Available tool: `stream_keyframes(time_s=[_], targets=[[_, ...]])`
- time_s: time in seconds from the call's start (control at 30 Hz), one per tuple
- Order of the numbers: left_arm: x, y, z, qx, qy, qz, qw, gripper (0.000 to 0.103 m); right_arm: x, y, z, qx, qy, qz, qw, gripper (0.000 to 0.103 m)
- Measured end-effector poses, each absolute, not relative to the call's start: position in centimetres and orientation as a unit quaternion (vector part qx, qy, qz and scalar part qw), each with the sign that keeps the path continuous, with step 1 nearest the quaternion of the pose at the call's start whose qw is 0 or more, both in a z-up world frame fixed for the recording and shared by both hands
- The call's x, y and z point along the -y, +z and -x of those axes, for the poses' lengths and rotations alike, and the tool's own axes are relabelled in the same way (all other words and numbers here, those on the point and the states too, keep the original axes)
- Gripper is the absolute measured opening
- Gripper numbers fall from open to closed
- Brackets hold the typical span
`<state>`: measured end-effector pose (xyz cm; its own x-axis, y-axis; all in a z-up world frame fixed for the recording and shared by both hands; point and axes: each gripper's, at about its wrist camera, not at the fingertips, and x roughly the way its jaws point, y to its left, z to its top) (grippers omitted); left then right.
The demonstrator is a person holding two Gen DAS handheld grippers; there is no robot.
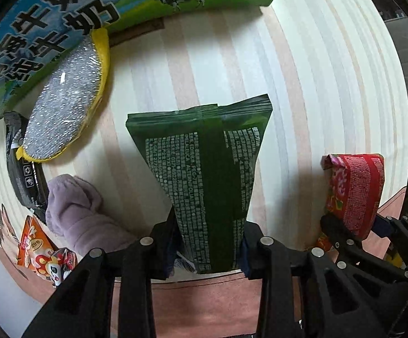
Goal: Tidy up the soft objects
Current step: 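Grasp the green snack bag with the left tool while the right grasps the red bag, then lower both bags into the box beside the cartons and release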
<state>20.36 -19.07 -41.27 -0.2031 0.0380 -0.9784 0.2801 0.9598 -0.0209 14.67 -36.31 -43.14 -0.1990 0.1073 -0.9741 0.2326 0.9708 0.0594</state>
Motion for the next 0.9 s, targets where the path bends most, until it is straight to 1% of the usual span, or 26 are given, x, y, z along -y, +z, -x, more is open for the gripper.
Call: stream_keyframes(time_s=[0.13, 0.17, 0.23, 0.37, 0.4, 0.53, 0.63, 0.7, 0.8, 0.83, 0.9], targets=[[18.7, -38.0, -19.8, -0.757, -0.110, -0.079, 0.640, 0.029, 35.4, -41.6, -14.9, -0.763, -0.032, -0.127, 0.633, 0.049], [18.4, -36.1, -19.8, -0.748, -0.117, -0.067, 0.650, 0.029, 35.3, -40.8, -14.7, -0.759, -0.026, -0.130, 0.638, 0.049], [17.6, -32.9, -19.9, -0.733, -0.127, -0.048, 0.666, 0.029, 35.1, -38.3, -14.8, -0.743, -0.009, -0.136, 0.655, 0.049], [15.4, -24.9, -21.9, -0.684, -0.139, -0.013, 0.716, 0.029, 34.2, -31.6, -16.4, -0.702, 0.035, -0.152, 0.695, 0.049], [14.7, -22.6, -22.9, -0.669, -0.141, -0.011, 0.729, 0.029, 33.7, -29.4, -17.3, -0.688, 0.047, -0.148, 0.709, 0.049], [12.6, -18.3, -29.8, -0.645, -0.131, -0.007, 0.752, 0.029, 32.4, -23.2, -21.5, -0.651, 0.081, -0.127, 0.744, 0.049], [10.7, -17.4, -35.1, -0.625, -0.091, -0.013, 0.775, 0.029, 30.5, -20.7, -25.7, -0.635, 0.087, -0.100, 0.761, 0.049], [9.3, -18.3, -38.5, -0.623, -0.075, -0.025, 0.778, 0.029, 29.1, -20.9, -28.7, -0.628, 0.077, -0.079, 0.770, 0.049], [7.0, -22.6, -43.2, -0.656, -0.063, -0.009, 0.752, 0.029, 27.8, -22.8, -32.8, -0.643, 0.067, -0.072, 0.759, 0.049], [6.6, -24.3, -44.7, -0.669, -0.056, -0.003, 0.741, 0.030, 28.3, -23.5, -35.3, -0.653, 0.067, -0.075, 0.751, 0.049], [7.0, -26.7, -46.6, -0.686, -0.046, -0.016, 0.726, 0.029, 28.6, -25.8, -37.8, -0.671, 0.064, -0.085, 0.734, 0.049]])
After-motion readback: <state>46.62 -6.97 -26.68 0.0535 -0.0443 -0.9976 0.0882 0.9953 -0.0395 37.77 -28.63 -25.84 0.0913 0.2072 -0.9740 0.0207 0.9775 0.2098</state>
